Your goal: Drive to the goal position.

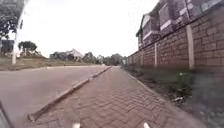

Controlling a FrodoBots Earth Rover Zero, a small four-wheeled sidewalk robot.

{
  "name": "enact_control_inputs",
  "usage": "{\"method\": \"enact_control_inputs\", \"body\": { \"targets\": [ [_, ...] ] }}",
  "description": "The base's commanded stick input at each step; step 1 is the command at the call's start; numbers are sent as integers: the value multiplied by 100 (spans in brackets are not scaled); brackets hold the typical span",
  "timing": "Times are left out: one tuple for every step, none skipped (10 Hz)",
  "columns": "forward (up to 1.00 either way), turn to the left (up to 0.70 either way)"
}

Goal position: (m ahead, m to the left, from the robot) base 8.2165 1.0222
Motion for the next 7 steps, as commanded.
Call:
{"method": "enact_control_inputs", "body": {
  "targets": [
    [50,0],
    [50,-18],
    [50,-42],
    [50,-32],
    [50,-6],
    [50,0],
    [50,0]
  ]
}}
